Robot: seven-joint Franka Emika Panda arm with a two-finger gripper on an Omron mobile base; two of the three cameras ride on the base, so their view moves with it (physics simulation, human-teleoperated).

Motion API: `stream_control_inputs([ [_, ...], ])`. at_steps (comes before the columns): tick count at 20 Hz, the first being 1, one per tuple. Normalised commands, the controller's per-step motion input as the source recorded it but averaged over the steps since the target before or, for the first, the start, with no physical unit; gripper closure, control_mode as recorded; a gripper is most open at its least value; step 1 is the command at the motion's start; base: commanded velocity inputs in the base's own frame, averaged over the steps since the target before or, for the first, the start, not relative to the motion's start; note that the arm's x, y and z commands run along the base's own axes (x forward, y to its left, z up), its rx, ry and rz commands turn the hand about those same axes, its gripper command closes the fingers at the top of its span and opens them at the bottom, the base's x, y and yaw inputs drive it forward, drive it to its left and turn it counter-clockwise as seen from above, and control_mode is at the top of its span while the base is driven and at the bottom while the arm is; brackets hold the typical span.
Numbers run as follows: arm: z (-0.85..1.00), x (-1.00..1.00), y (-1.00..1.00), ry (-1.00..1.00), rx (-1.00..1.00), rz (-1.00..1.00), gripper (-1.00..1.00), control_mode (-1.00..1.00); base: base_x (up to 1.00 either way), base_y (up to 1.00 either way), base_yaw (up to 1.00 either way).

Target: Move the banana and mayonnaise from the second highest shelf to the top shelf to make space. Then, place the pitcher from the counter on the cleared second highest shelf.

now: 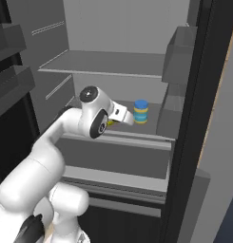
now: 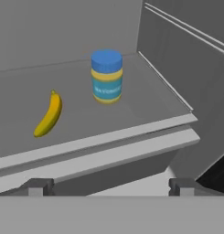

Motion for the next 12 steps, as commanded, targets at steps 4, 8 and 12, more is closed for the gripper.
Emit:
stream_control_inputs([
  [4, -0.14, 0.30, -0.11, -0.05, 0.00, 0.00, -1.00, -1.00, 0.00, 0.00, 0.00],
  [8, -0.12, 0.31, -0.09, -0.04, 0.00, 0.00, -1.00, -1.00, 0.00, 0.00, 0.00],
  [12, -0.09, 0.33, -0.14, -0.01, 0.00, 0.00, -1.00, -1.00, 0.00, 0.00, 0.00],
])
